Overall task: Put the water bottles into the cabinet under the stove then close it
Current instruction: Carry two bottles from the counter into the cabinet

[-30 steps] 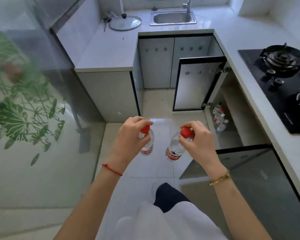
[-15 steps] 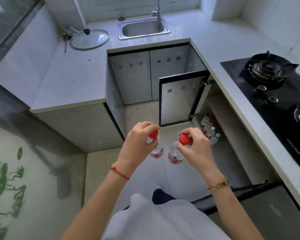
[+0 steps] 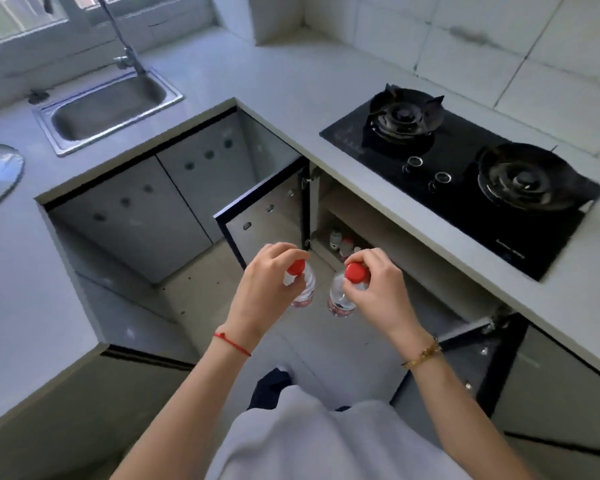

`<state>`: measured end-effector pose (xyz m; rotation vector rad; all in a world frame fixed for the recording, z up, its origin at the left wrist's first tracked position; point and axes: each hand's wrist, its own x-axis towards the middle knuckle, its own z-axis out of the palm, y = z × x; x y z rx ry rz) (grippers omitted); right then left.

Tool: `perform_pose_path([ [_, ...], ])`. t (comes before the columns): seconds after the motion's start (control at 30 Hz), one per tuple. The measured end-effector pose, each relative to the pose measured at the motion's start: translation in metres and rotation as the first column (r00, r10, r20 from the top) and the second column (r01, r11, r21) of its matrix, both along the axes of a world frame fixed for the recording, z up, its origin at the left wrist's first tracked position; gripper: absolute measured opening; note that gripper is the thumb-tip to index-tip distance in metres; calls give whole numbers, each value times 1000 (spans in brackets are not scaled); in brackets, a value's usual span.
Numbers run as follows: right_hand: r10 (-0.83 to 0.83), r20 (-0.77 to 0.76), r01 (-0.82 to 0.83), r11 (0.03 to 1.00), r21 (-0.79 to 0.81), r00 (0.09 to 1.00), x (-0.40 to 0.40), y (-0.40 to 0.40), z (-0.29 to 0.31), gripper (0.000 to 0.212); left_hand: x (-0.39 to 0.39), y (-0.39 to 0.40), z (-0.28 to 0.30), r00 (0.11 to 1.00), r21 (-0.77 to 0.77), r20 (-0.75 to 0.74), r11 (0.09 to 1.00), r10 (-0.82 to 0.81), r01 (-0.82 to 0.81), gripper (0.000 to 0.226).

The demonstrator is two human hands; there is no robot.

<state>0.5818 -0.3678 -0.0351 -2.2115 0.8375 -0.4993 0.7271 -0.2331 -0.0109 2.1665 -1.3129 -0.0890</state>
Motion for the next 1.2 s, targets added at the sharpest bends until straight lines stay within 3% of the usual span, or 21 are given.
perform_pose_path([
  [0.27,-383,-41,384,923,-1,923,26,-11,-33,20,63,-66,-34,945,21,-45,946,-323,325,30],
  [0.6,-599,-128,607,794,35,791,21,-64,-111,22,65,-171,-119,834,80,-163,835,-528,545,32],
  [0.87,-669,-202,685,728,18,716,5,-146,-251,20,42,-271,-272,756,112,-191,752,-626,650,31],
  [1.2,-694,-197,701,712,-42,693,-7,-228,-465,23,15,-373,-491,734,151,-212,721,-645,676,29],
])
